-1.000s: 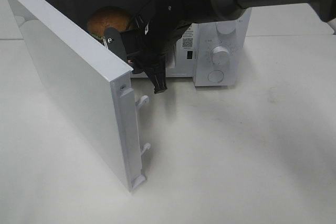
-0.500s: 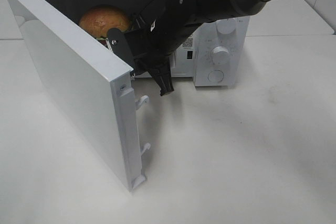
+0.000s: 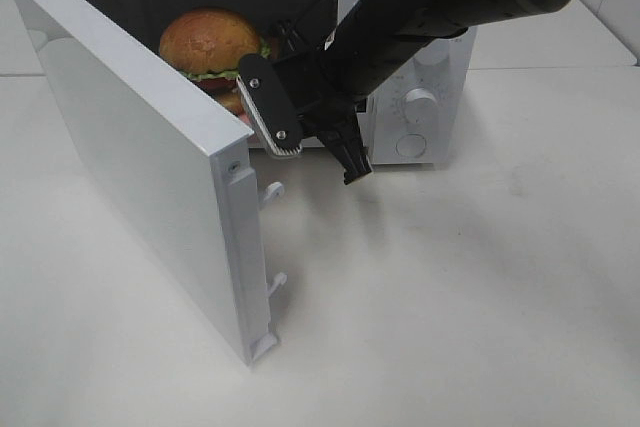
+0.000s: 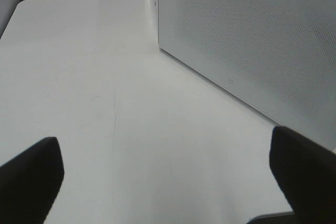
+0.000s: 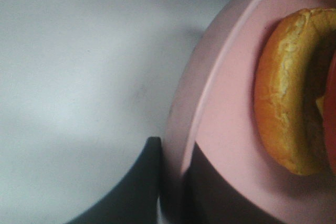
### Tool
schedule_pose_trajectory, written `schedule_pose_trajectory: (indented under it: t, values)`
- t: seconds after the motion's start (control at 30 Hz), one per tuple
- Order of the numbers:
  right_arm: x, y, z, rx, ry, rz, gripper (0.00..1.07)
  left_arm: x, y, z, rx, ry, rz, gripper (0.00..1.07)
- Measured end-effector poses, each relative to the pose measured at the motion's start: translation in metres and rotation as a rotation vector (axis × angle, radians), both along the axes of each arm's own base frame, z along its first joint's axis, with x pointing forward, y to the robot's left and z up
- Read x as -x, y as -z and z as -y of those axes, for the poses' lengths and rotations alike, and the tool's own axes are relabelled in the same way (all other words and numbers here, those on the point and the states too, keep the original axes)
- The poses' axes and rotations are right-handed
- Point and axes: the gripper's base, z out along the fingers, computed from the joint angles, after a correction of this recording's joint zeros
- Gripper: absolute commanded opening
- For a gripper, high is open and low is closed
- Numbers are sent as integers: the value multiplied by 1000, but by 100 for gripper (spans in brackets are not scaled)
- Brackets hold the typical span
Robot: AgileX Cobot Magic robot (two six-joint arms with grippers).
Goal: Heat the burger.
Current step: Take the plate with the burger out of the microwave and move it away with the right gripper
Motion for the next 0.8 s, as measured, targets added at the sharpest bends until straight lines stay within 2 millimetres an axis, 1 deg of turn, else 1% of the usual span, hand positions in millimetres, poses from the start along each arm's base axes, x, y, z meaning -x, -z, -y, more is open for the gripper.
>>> schedule_pose_trajectory:
  t: [0.03, 0.13, 0.27, 0.33, 0.37, 0.43, 0.53, 0.57, 0.63, 0.7, 0.8]
  values:
    - [0, 0, 0, 0, 0, 0, 0, 0, 0, 0, 0, 0, 0, 100]
    - [10, -2, 7, 15, -20, -4, 0, 0, 0, 0, 0, 0, 0, 100]
    - [17, -3, 11, 23, -28, -7, 0, 0, 0, 0, 0, 0, 0, 100]
    - [25, -3, 16, 36, -40, -12, 0, 0, 0, 0, 0, 0, 0, 100]
    - [25, -3, 16, 36, -40, -12, 0, 0, 0, 0, 0, 0, 0, 100]
    - [35, -5, 24, 46, -49, -15, 0, 0, 0, 0, 0, 0, 0, 100]
    - [38, -5, 26, 51, -54, -15, 0, 0, 0, 0, 0, 0, 0, 100]
    - [44, -3, 30, 59, -58, -22, 0, 0, 0, 0, 0, 0, 0, 100]
    - [46, -3, 32, 60, -57, -21, 0, 0, 0, 0, 0, 0, 0, 100]
    - [57, -5, 39, 64, -56, -27, 0, 0, 0, 0, 0, 0, 0, 100]
    - [59, -6, 42, 65, -53, -28, 0, 0, 0, 0, 0, 0, 0, 100]
